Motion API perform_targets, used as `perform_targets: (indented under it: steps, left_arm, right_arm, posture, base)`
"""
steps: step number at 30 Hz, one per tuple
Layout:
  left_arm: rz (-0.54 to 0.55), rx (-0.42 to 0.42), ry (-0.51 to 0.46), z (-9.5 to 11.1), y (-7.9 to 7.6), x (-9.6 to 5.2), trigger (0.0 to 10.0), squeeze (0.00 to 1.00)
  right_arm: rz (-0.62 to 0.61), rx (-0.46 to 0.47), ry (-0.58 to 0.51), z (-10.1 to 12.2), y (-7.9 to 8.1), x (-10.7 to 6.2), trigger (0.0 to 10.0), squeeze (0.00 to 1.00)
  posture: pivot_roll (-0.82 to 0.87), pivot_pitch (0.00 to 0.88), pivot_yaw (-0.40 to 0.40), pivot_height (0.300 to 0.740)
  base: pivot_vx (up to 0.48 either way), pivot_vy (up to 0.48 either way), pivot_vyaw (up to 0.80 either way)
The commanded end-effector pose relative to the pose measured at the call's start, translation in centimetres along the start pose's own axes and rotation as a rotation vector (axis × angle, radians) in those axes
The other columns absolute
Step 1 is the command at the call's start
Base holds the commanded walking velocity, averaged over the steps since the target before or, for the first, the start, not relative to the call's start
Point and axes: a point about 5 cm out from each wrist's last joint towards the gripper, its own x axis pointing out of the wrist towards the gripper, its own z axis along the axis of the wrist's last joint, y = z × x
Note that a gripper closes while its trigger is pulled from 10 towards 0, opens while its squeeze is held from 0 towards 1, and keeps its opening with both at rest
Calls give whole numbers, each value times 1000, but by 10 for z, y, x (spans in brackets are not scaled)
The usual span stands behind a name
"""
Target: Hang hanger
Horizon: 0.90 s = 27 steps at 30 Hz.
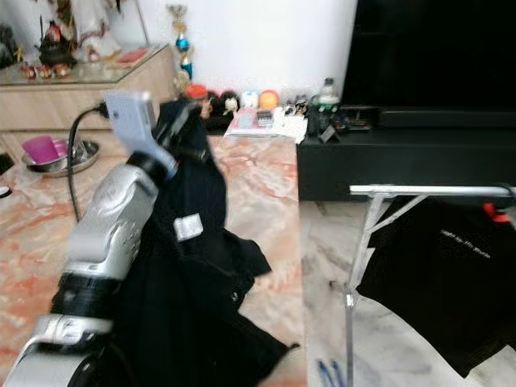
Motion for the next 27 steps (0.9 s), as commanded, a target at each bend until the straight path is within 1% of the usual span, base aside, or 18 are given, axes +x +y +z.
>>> perform_targets:
  steps: [1,2,4,5,6,7,8,9,11,13,14,15,17,21,24,25,26,27]
  left_arm:
    - [-90,31,59,-11,-18,-3,10000,0]
    - [-93,30,81,-17,-19,-7,10000,1000]
    - [-94,27,112,-25,-20,-14,10000,1000]
    - [-85,33,145,-33,-18,-22,10000,1000]
    - [-85,33,145,-33,-18,-22,10000,1000]
    - [-83,44,182,-42,-17,-32,10000,1000]
    - [-83,46,194,-44,-17,-35,10000,1000]
    - [-83,66,236,-53,-17,-45,10000,1000]
    - [-86,79,261,-59,-17,-51,10000,1000]
    - [-94,87,287,-65,-20,-60,10000,1000]
    - [-113,105,320,-72,-24,-69,10000,1000]
    - [-126,103,338,-77,-28,-76,10000,1000]
    - [-124,78,345,-78,-31,-81,10000,1000]
    - [-125,79,337,-77,-35,-86,10000,1000]
    - [-83,42,282,-68,-32,-85,10000,1000]
    - [-75,36,266,-65,-31,-84,10000,282]
    - [-63,36,253,-63,-29,-82,10000,282]
    - [-49,41,240,-61,-27,-80,10000,0]
  right_arm:
    - [-13,-1,39,-14,-6,-3,10000,0]
    - [-12,-2,40,-14,-5,-3,10000,0]
    - [-11,-3,42,-15,-5,-3,10000,0]
    - [-10,-6,45,-16,-4,-3,10000,0]
    - [-10,-6,45,-16,-4,-3,10000,0]
    - [-9,-11,47,-17,-4,-3,10000,0]
    - [-9,-13,47,-17,-4,-3,10000,0]
    - [-8,-17,48,-17,-4,-4,10000,0]
    - [-7,-19,48,-17,-4,-4,10000,0]
    - [-6,-22,48,-18,-3,-4,10000,0]
    - [-5,-25,49,-18,-3,-4,10000,0]
    - [-4,-28,52,-19,-3,-4,10000,0]
    - [-3,-34,57,-21,-2,-4,10000,0]
    - [-3,-37,64,-23,-3,-5,10000,0]
    - [-3,-40,67,-25,-3,-5,10000,0]
    - [-3,-41,68,-25,-3,-5,10000,0]
    - [-2,-42,68,-25,-3,-5,10000,0]
    - [-1,-43,68,-25,-2,-5,10000,0]
  posture:
    - [72,12,35,740]
    - [72,12,35,740]
    - [72,14,36,740]
    - [72,17,37,740]
    - [72,17,37,740]
    - [70,16,39,740]
    - [68,16,41,740]
    - [67,15,45,740]
    - [67,15,45,740]
    - [64,13,49,740]
    - [63,9,52,740]
    - [61,5,53,740]
    - [59,0,55,740]
    - [58,0,60,740]
    - [58,0,61,740]
    - [60,0,61,740]
    - [60,0,61,740]
    - [62,0,61,740]
  base:
    - [0,0,0]
    - [0,0,0]
    - [0,0,0]
    - [0,0,0]
    - [0,0,0]
    - [0,0,0]
    - [0,0,0]
    - [0,0,0]
    - [0,0,0]
    - [0,0,0]
    - [0,0,0]
    - [0,0,0]
    - [0,0,0]
    - [0,0,0]
    - [0,0,0]
    - [0,0,0]
    - [0,0,0]
    - [0,0,0]
